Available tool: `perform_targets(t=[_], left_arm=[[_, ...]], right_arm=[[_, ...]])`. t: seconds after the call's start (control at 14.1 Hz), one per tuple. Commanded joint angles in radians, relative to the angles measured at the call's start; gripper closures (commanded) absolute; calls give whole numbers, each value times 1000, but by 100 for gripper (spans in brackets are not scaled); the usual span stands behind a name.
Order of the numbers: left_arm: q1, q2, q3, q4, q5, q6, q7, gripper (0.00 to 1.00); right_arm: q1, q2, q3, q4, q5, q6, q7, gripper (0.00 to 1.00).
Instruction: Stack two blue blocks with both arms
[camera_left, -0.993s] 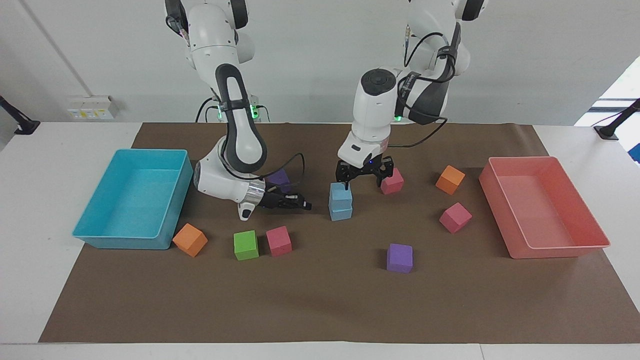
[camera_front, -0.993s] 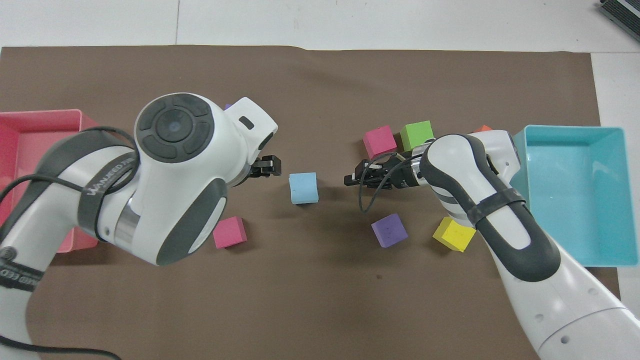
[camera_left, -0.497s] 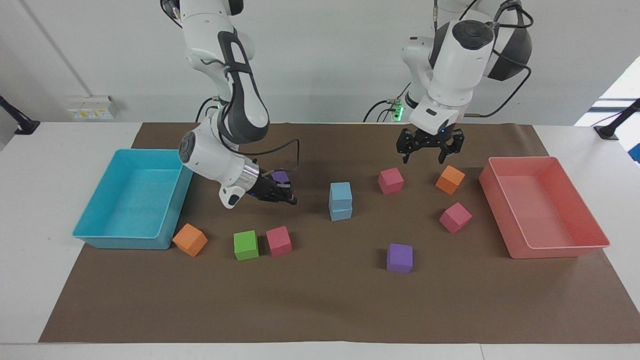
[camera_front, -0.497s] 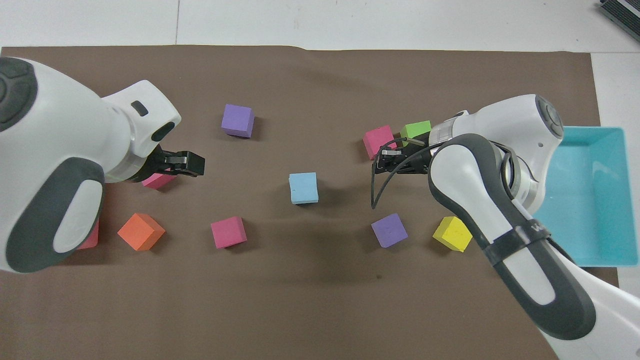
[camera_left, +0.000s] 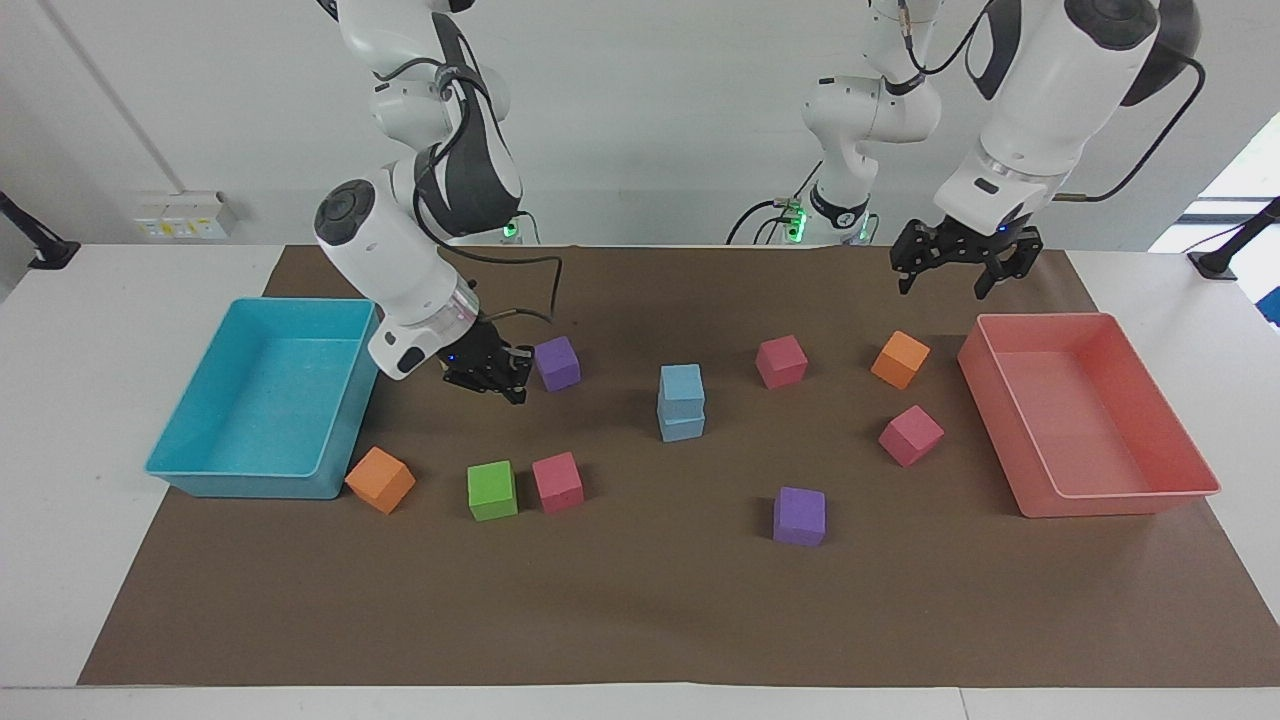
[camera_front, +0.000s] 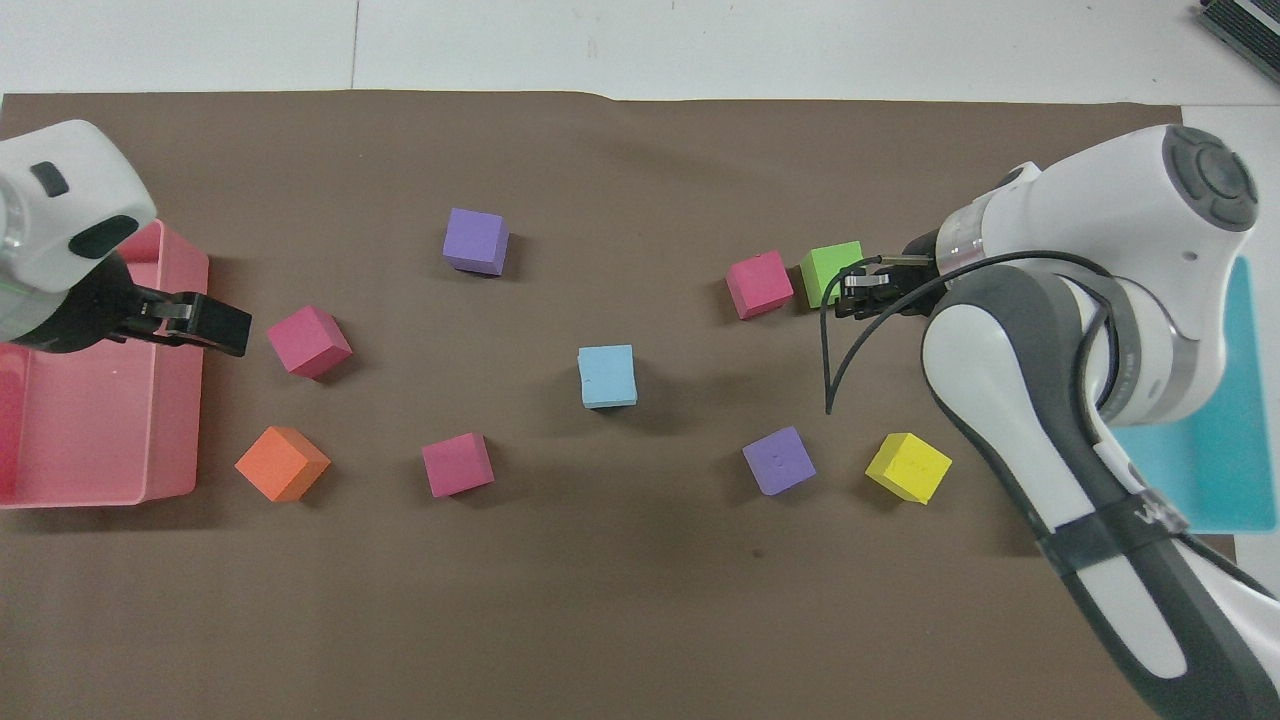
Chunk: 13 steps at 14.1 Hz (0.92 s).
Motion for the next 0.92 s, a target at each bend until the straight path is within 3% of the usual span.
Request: perform_targets(t=[0.0,0.07,0.43,0.85], left_arm=[[42,2,-11,39,-15,-59,38,0],[44,2,-11,44,-17,-70,38,0],[50,-82,1,-17,-23,-96,36,0],[84,-70,3,-2,-54,-59,41,0]], right_arm=[[-36,-32,11,50,-123,-75,13,23],[-48,-53,12,48,-151,-81,13,0],[-85,-141,3,50,-241,-167,15,0],[-171,-224,1,50,-244,-268,13,0]])
